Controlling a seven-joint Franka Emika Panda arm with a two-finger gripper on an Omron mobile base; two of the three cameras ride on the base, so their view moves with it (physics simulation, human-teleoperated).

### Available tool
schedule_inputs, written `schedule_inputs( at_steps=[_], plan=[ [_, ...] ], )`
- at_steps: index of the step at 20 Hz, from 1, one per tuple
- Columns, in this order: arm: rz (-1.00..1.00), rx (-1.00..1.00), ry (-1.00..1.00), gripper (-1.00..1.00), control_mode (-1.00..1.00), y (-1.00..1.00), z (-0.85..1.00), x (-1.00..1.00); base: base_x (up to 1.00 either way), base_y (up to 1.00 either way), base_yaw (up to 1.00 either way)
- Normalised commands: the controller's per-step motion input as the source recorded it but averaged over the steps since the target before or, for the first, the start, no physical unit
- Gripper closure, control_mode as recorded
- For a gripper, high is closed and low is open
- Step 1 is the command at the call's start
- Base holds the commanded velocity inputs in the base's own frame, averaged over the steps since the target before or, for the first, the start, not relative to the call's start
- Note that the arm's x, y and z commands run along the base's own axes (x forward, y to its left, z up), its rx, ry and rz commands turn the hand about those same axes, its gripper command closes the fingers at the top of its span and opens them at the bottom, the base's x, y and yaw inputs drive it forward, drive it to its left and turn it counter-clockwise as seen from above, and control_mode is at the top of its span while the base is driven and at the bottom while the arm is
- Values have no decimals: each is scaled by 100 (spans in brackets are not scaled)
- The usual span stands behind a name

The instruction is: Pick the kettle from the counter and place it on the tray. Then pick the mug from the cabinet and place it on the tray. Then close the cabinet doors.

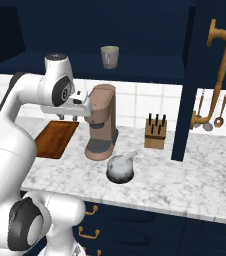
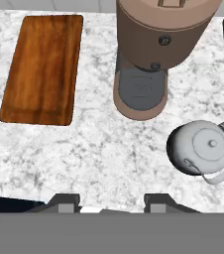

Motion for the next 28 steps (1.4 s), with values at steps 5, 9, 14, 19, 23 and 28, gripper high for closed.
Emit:
schedule_inputs(
  at_steps=[5,9,14,19,23,28],
  plan=[
    [0,1,0,-100,-100,-7,-2,-10,0,0,0],
    [-30,1,0,-100,-100,-40,-24,-40,0,0,0],
    [-52,2,0,-100,-100,-56,-30,-38,0,0,0],
    [-47,4,0,-100,-100,-67,-37,-22,0,0,0],
    [-30,8,3,-100,-100,-73,-42,0,0,0,0],
    [-24,13,4,-100,-100,-59,-49,18,0,0,0]
  ],
)
